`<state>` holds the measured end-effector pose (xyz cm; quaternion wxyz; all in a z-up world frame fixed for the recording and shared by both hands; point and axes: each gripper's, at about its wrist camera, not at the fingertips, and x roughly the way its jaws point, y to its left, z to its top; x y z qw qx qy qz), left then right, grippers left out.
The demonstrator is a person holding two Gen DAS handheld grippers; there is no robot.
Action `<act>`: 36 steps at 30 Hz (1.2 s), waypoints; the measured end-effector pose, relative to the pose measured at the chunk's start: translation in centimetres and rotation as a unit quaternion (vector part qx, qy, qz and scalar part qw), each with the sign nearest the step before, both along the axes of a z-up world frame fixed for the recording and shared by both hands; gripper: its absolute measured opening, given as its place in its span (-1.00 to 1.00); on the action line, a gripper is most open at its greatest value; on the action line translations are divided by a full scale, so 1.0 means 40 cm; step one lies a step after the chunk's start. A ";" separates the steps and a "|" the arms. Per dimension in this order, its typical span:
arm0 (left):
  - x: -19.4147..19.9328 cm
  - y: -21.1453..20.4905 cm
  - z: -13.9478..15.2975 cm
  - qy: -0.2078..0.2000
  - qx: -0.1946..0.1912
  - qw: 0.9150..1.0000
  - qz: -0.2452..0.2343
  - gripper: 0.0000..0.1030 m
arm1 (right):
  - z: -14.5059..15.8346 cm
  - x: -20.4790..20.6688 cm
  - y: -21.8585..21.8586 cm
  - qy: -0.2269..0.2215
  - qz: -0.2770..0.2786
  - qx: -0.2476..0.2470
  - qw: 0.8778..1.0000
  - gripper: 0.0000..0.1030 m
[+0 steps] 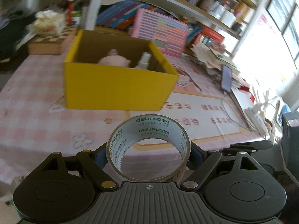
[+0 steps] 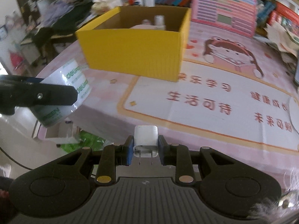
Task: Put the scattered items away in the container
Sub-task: 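Carry tape roll with left tool while right tool carries charger plug to box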
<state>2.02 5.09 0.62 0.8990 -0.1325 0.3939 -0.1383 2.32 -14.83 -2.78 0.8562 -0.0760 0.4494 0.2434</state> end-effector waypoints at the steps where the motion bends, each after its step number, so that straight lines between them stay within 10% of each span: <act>1: -0.007 0.013 -0.001 0.000 -0.002 1.000 0.008 0.67 | 0.000 -0.002 0.013 0.000 0.008 -0.002 1.000 -0.52; 36: 0.053 0.103 0.057 -0.081 0.013 0.995 0.058 0.67 | 0.050 0.101 0.175 -0.058 0.100 -0.033 0.993 -0.52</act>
